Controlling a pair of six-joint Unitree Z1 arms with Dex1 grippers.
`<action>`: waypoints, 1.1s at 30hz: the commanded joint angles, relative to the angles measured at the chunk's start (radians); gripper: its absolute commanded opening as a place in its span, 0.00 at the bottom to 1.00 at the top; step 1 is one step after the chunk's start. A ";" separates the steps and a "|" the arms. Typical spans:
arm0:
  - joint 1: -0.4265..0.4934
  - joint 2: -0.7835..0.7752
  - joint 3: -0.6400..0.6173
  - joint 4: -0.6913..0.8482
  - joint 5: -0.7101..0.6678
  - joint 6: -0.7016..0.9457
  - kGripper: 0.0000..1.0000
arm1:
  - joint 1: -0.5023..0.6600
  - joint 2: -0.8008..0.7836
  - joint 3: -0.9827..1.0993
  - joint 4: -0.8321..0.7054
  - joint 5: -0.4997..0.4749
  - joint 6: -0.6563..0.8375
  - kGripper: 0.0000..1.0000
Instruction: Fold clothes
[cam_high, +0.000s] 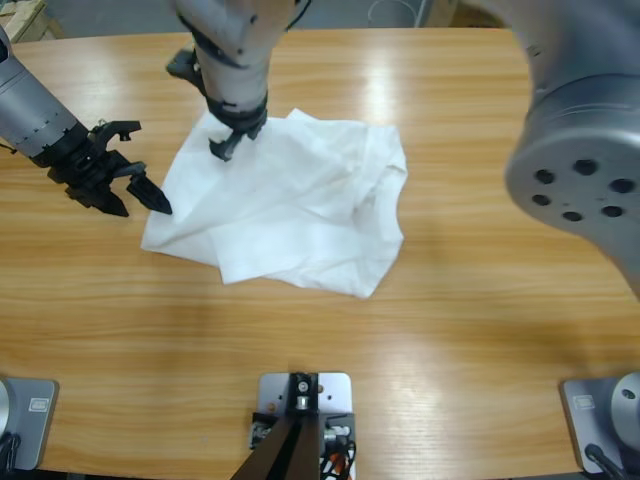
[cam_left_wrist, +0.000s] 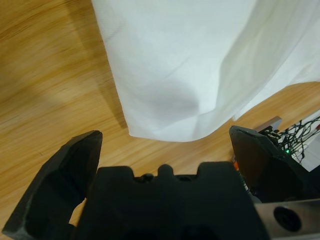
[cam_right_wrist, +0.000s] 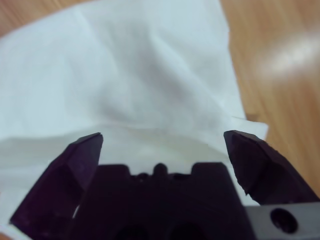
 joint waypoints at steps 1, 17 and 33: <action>-0.009 0.040 0.028 -0.016 -0.012 0.014 0.99 | -0.015 0.097 -0.594 -0.006 0.018 -0.007 1.00; -0.009 0.028 0.031 -0.017 -0.012 0.016 0.99 | 0.006 0.004 -0.576 0.322 -0.154 -0.053 1.00; -0.010 0.016 0.035 -0.019 -0.010 0.016 0.99 | 0.144 -0.149 -0.322 0.402 -0.245 0.157 1.00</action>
